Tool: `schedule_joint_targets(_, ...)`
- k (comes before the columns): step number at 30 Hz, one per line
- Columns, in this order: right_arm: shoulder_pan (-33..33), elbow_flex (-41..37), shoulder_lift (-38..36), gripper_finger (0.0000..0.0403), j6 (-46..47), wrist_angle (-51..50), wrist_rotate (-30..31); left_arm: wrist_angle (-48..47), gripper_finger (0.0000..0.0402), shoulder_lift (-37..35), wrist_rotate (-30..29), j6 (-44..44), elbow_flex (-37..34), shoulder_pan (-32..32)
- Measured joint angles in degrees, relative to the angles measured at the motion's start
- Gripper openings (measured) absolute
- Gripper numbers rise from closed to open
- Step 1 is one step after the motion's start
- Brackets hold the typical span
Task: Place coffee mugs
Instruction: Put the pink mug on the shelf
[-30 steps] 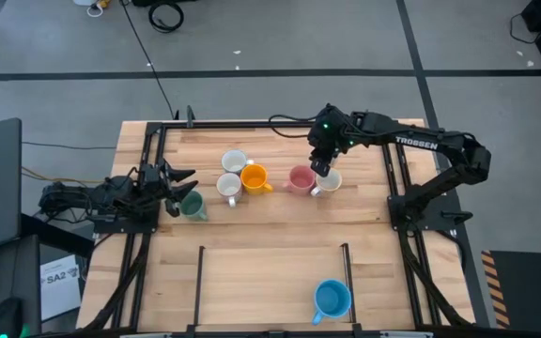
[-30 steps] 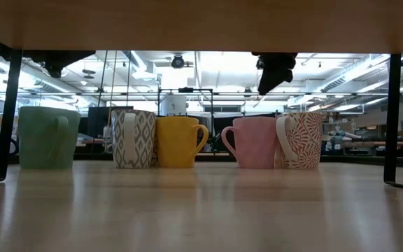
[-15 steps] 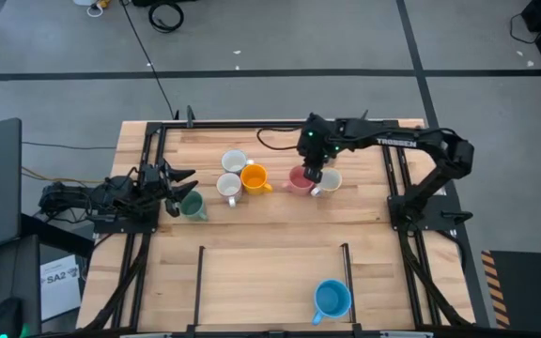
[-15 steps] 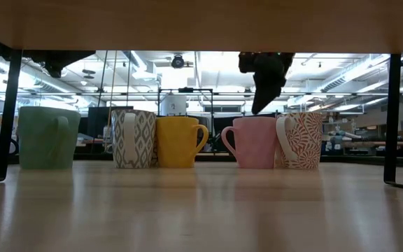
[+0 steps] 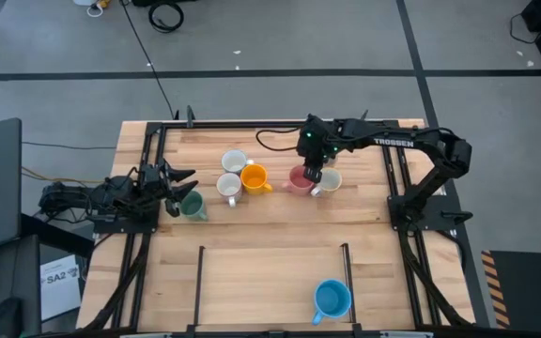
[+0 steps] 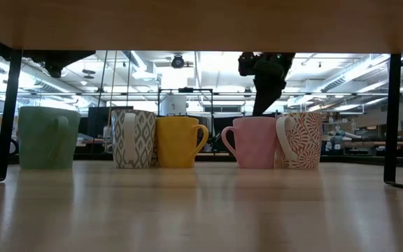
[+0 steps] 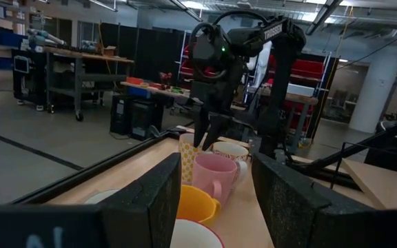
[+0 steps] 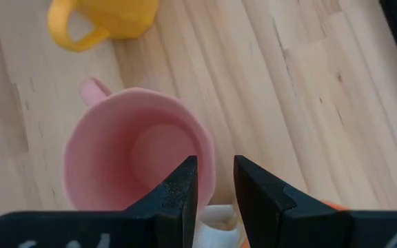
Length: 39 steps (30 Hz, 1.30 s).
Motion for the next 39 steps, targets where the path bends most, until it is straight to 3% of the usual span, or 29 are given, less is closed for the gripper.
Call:
schedule_joint_targets(12,0.3,0.0,0.5,0.0100,0.0,0.2,-0.6,0.0,0.0185,0.0,0.0,0.0,0.0,0.0)
schedule_joint_targets(28,1.4,0.0,6.8,0.0098,-1.3,0.3,-0.5,-0.2,0.0185,0.0,0.0,0.0,0.0,0.0)
schedule_joint_targets(39,1.4,0.0,6.7,0.0027,-1.3,-0.1,-0.7,-0.3,0.0185,0.0,0.0,0.0,0.0,0.0)
